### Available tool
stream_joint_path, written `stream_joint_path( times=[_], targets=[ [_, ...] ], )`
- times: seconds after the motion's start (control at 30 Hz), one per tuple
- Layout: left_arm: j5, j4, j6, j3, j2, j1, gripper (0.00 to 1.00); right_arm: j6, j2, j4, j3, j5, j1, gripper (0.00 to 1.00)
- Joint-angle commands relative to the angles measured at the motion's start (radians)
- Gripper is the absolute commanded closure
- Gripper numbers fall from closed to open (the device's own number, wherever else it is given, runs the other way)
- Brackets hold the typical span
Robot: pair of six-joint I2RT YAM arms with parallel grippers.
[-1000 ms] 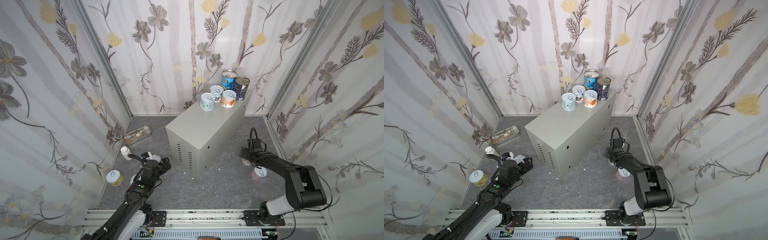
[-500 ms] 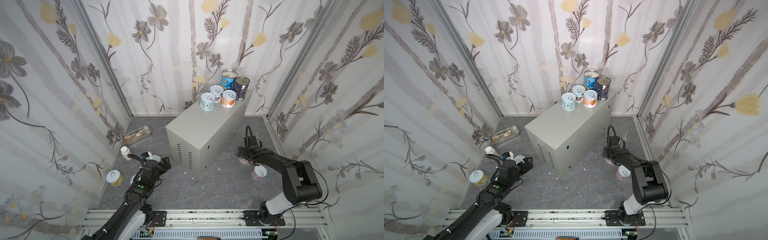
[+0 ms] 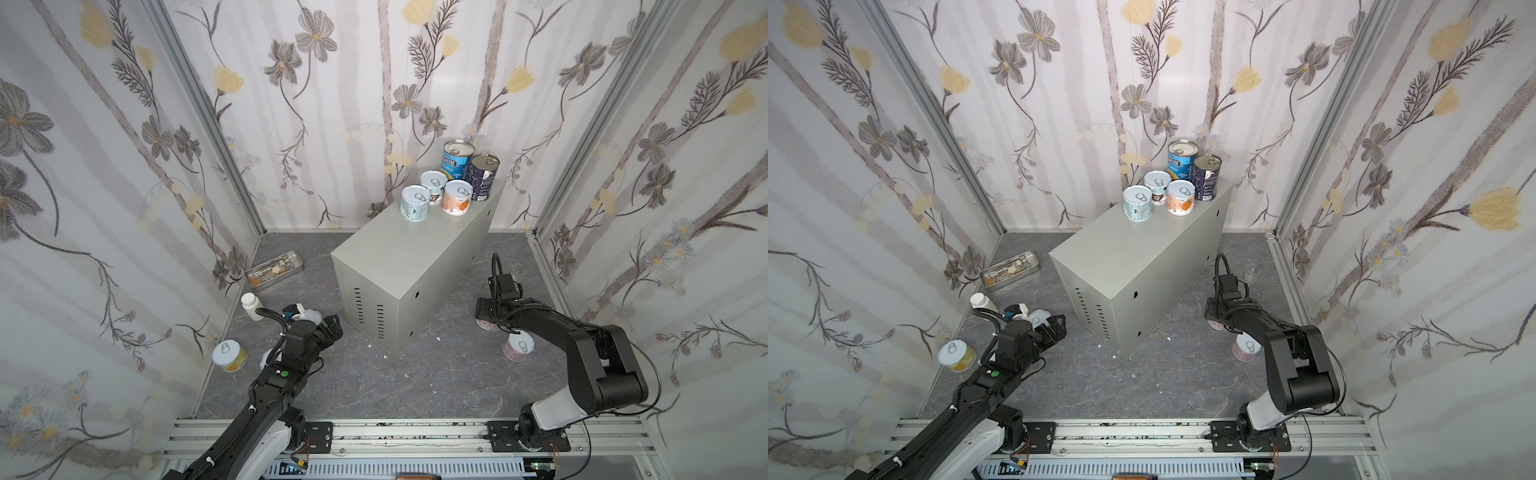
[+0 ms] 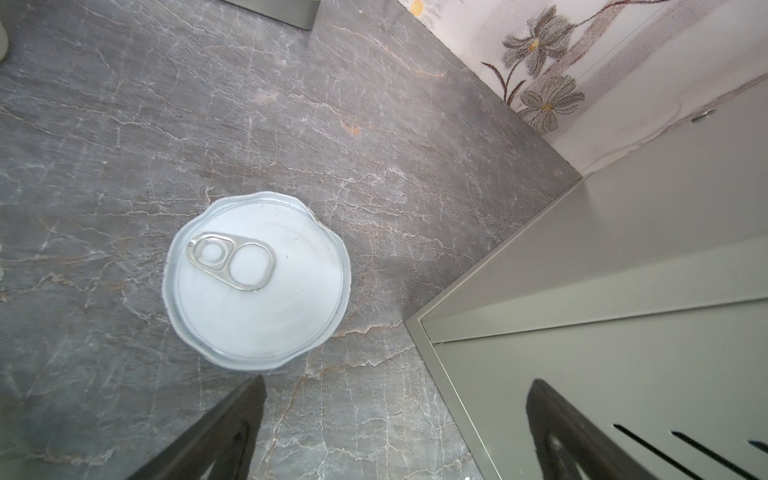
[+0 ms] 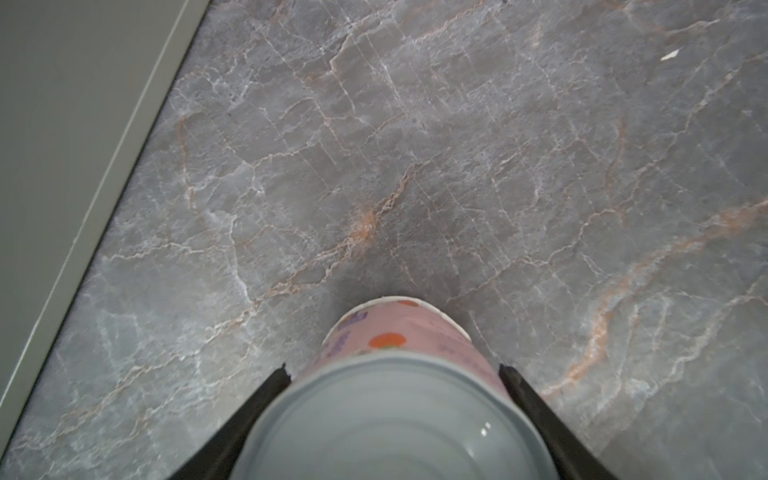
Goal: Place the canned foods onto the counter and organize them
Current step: 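Lift the pink-print can with the right gripper while the left gripper rises, then carry the pink-print can with the right gripper over the cabinet top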
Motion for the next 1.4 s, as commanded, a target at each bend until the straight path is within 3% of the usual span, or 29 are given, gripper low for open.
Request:
stream_joint_path(
  times=[0.0,0.47,0.8,1.1,1.37],
  targets=[
    [0.020,0.020,0.025,0.032,0.007,0.001,0.00,-0.001,-0.056,0.064,-0.011,0.016,0.000,0.43],
    [-0.039,-0.194,0.086,0.242,-0.112,0.012,0.00,-0.039,-0.423,-0.011,0.032,-0.097,0.016,0.45],
    [-0.026,-0.350,0.163,0.447,-0.135,0.013,0.00,-0.099,-0.575,-0.146,0.223,-0.158,0.085,0.45],
    [-0.039,-0.443,0.231,0.616,-0.105,0.012,0.00,-0.164,-0.528,-0.341,0.536,-0.241,0.138,0.45],
    [-0.024,-0.463,0.262,0.678,-0.062,0.013,0.00,-0.236,-0.395,-0.505,0.810,-0.207,0.237,0.45]
  ],
)
